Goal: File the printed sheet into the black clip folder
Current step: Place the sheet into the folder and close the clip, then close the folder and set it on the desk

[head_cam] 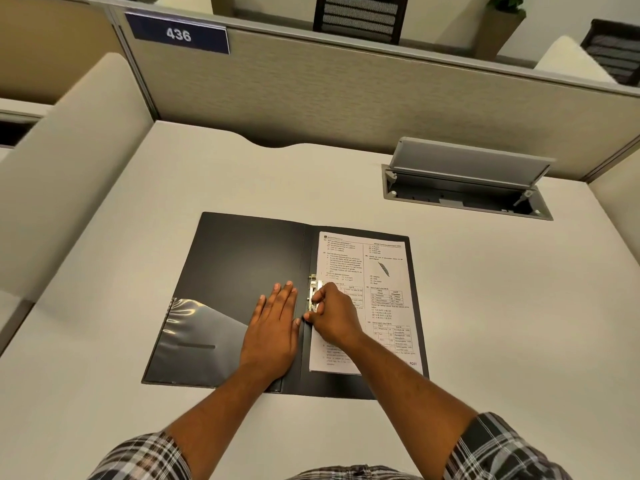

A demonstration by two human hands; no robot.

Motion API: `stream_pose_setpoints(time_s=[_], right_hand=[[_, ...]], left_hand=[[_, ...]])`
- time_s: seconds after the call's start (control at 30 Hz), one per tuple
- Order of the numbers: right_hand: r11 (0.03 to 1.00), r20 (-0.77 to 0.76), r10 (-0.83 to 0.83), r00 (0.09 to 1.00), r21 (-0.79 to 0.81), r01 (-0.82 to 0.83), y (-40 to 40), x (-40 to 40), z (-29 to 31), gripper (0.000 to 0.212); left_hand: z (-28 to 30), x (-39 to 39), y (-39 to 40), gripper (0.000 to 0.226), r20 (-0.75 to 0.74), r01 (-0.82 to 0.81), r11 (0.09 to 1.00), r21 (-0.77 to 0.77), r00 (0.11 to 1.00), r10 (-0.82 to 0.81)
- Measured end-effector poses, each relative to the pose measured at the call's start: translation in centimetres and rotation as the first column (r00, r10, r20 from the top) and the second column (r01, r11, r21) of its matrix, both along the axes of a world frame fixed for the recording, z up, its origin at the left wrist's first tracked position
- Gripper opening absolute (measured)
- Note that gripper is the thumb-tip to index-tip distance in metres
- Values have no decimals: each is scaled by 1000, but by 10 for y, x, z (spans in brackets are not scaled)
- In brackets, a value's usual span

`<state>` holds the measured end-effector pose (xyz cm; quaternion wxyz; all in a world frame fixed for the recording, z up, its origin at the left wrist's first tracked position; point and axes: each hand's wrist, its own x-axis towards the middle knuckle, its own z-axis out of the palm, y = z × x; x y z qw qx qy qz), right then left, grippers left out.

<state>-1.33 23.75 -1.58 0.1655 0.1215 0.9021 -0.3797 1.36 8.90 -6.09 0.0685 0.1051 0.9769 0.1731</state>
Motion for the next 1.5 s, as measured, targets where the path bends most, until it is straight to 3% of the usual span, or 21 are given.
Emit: stream_pose_setpoints(time_s=[0.47, 0.63, 0.9, 1.03, 1.2, 1.3, 1.5], right_hand=[[992, 49, 50, 998, -120, -44, 14, -1, 3, 41], [984, -4, -11, 1000, -179, 10, 25, 8, 8, 30], [991, -89, -117, 989, -72, 110, 82, 37, 11, 15], [979, -163, -181, 970, 67, 194, 116, 52, 8, 20], [929, -154, -217, 964, 270, 252, 146, 65, 8, 55], [936, -121, -237, 964, 239, 260, 158, 68, 9, 65], [963, -149, -235, 961, 99, 251, 164, 67, 3, 56]], left_hand=[[-2, 0, -1, 66, 4, 20, 999, -30, 1000, -20], [3, 1, 1, 77, 10, 22, 999, -49, 1000, -21], [18, 4, 8, 63, -19, -16, 993, -114, 1000, 14], [22, 16, 8, 63, -20, -120, 988, -100, 993, 118], [28, 37, -8, 61, -34, -312, 944, -108, 950, 310], [34, 45, -25, 53, -63, -402, 910, -103, 915, 398], [38, 43, -65, 56, -51, -570, 819, -69, 822, 568]])
